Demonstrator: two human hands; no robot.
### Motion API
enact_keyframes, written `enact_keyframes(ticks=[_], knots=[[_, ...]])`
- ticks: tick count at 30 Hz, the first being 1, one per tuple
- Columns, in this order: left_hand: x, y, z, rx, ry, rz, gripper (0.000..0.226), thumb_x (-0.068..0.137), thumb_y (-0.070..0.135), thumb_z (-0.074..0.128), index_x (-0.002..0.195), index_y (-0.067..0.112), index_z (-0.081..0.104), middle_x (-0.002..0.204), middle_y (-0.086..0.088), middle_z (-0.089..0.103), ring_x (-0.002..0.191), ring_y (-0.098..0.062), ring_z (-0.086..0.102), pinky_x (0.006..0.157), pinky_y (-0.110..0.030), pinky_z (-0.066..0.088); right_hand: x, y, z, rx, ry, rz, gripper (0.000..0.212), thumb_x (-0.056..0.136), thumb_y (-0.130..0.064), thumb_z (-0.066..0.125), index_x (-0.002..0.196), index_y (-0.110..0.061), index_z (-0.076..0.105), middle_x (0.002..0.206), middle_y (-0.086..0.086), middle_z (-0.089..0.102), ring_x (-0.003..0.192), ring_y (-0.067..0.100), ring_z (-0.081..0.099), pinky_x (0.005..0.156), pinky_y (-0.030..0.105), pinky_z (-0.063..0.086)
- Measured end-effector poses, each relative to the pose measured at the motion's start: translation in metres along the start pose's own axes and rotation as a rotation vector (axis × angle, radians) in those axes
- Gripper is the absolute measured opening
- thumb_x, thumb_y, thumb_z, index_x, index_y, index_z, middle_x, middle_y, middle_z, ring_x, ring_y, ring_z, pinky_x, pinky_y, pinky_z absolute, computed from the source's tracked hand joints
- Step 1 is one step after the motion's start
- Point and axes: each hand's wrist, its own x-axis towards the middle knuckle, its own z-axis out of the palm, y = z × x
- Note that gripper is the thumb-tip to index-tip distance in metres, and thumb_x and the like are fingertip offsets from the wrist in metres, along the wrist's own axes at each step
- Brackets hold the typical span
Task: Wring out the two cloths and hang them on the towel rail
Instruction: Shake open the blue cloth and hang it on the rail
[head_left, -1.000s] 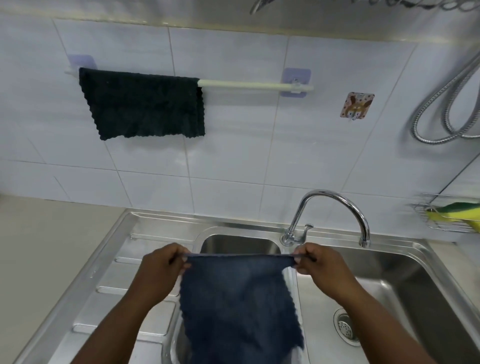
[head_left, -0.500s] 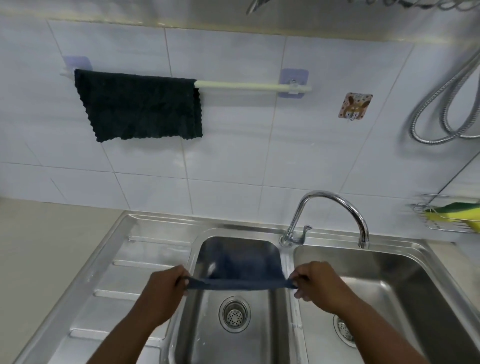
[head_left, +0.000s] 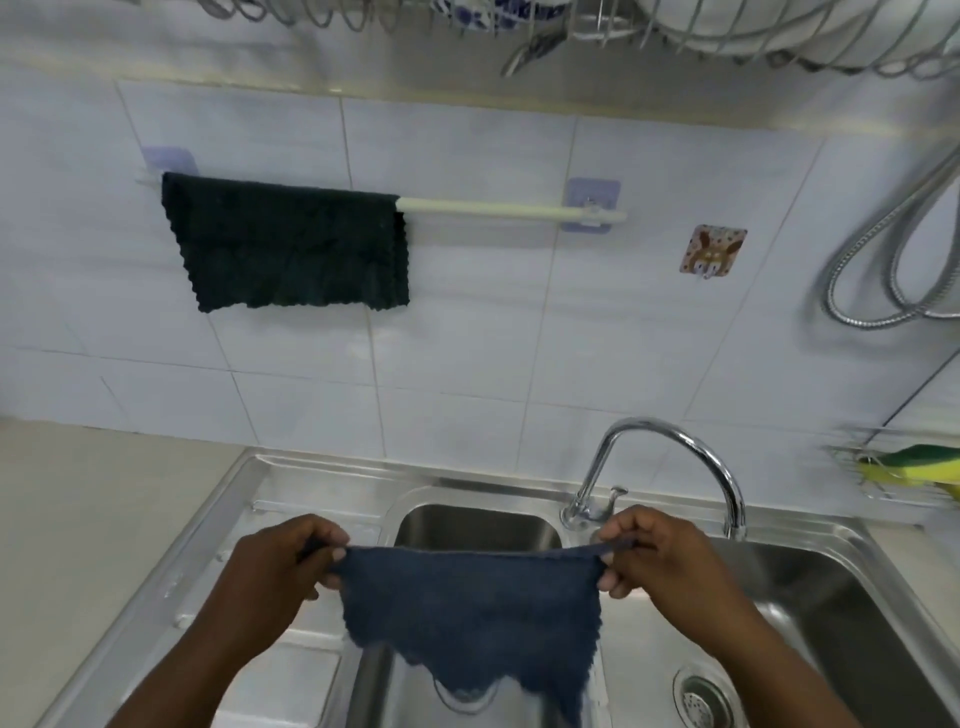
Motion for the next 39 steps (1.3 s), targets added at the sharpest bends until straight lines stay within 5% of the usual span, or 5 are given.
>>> enact_keyframes(ticks=[8,23,32,36,39], knots=[[0.049,0.073,-0.056,-0.071,0.115,0.153,0.022,0.088,0.004,0.064,0.078,0.02,0.074,0.078,0.003,0.075,0.074,-0.014,0.07,0.06,-0.018,0.056,0.039,-0.081,-0.025,-0.151,0.308,-0.309,0.02,0.084,-0.004,0.07,0.078,-0.022,0.073,0.082,0.0,0.07,0.059,0.013,0.068,0.051,0.013,0.05],[0.162,0.23,-0.126,-0.603,0.412,0.261,0.016,0.103,0.013,0.04,0.109,0.013,0.054,0.092,-0.013,0.074,0.08,-0.023,0.075,0.071,-0.036,0.062,0.135,-0.237,-0.031,0.5,0.42,-0.608,0.016,0.096,-0.001,0.052,0.091,-0.015,0.06,0.096,0.014,0.073,0.089,0.023,0.074,0.085,0.038,0.059],[0.225,0.227,-0.121,-0.485,0.456,0.422,0.014,0.095,0.006,0.051,0.092,0.019,0.055,0.093,-0.004,0.066,0.097,-0.027,0.068,0.085,-0.035,0.059,0.18,-0.235,-0.019,-0.14,0.534,-0.746,0.034,0.086,0.0,0.055,0.114,-0.018,0.059,0.101,-0.013,0.064,0.088,0.003,0.06,0.081,-0.001,0.041],[0.237,0.202,-0.1,-0.163,0.534,0.551,0.02,0.097,0.002,0.042,0.108,0.016,0.052,0.103,-0.005,0.062,0.093,-0.017,0.059,0.076,-0.012,0.049,0.2,-0.197,-0.012,-0.746,0.513,-0.928,0.036,0.086,-0.004,0.061,0.121,-0.011,0.059,0.114,0.003,0.063,0.114,0.016,0.05,0.106,0.028,0.026],[0.245,0.188,-0.093,0.049,0.53,0.66,0.021,0.098,0.004,0.042,0.116,0.013,0.05,0.099,-0.008,0.062,0.085,-0.018,0.057,0.067,-0.013,0.047,0.204,-0.196,-0.013,-0.64,0.522,-0.811,0.025,0.088,-0.025,0.064,0.111,-0.02,0.056,0.105,0.001,0.058,0.106,0.009,0.044,0.107,0.042,0.031]])
